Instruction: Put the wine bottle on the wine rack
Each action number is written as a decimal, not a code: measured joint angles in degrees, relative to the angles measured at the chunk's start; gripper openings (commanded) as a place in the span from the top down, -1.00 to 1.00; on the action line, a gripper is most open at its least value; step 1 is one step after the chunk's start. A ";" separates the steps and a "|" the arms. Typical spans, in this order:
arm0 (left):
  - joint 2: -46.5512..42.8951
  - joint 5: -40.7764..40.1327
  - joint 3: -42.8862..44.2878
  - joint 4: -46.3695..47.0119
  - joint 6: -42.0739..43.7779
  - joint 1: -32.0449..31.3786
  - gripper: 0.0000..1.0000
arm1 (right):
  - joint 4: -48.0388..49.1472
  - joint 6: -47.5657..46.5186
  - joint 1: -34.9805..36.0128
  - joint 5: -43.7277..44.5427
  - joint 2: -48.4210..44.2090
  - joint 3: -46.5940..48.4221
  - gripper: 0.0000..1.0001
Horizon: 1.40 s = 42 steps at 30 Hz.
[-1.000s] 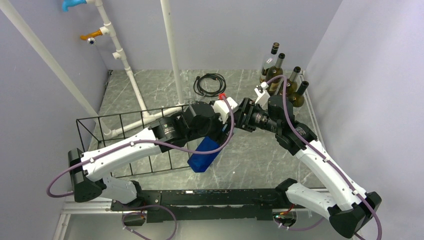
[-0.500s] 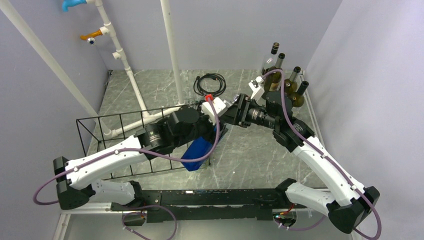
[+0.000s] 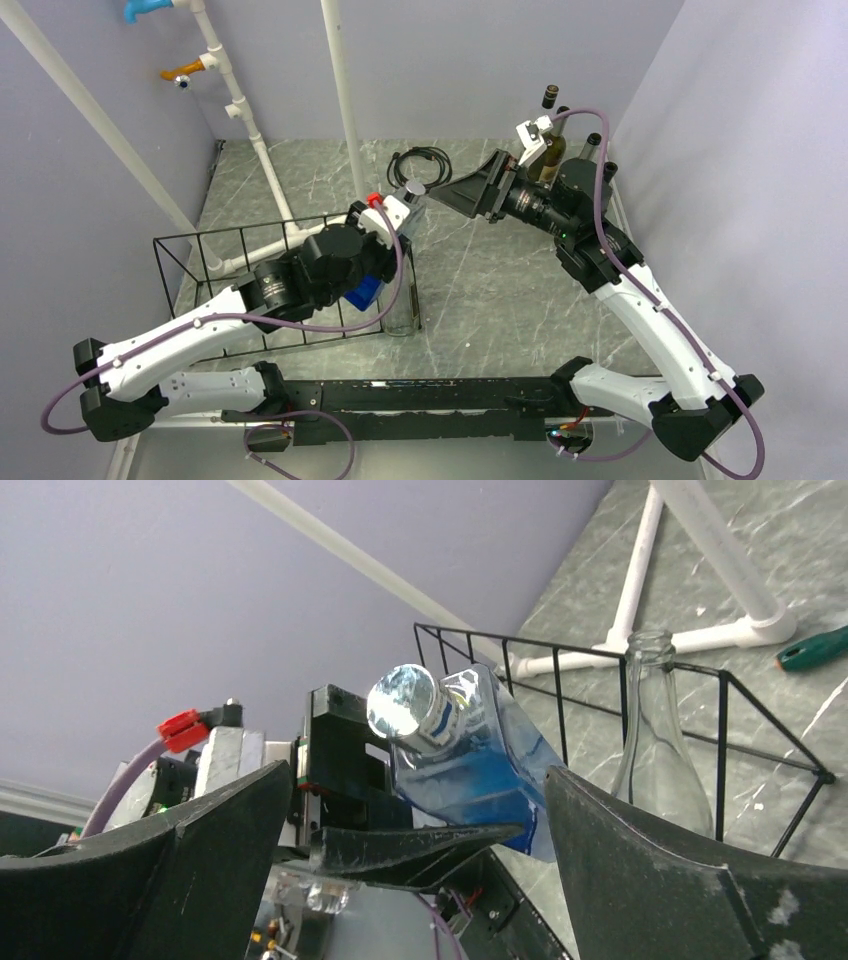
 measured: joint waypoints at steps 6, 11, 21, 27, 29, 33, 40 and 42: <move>-4.79 -2.54 -2.10 0.04 -2.43 2.34 1.00 | -1.77 -1.79 0.00 4.85 -2.01 1.25 -0.99; -10.54 -6.43 -3.78 0.90 -5.35 3.02 1.00 | -3.58 -3.15 0.00 8.26 -3.89 1.57 -0.99; -11.76 -18.75 -9.18 3.37 -14.23 3.58 1.00 | -4.61 -3.85 -0.02 11.37 -4.59 1.29 -0.99; -8.07 -22.73 -9.70 2.58 -19.41 4.72 1.00 | -4.87 -3.98 -0.02 11.89 -4.57 0.42 -0.99; -7.04 -23.74 -9.70 1.75 -22.23 5.29 1.00 | -5.33 -3.98 -0.02 12.13 -4.37 0.35 -0.99; -5.46 -25.38 -9.70 -0.63 -27.87 6.23 1.00 | -5.97 -4.02 -0.02 12.55 -4.11 0.33 -0.99; -0.96 -26.18 -9.70 -5.29 -34.82 7.10 1.00 | -6.08 -4.22 -0.02 12.98 -4.11 -0.44 -0.99; 0.68 -26.03 -9.70 -5.88 -35.36 7.41 1.00 | -6.49 -4.24 -0.02 13.25 -4.11 -0.96 -0.99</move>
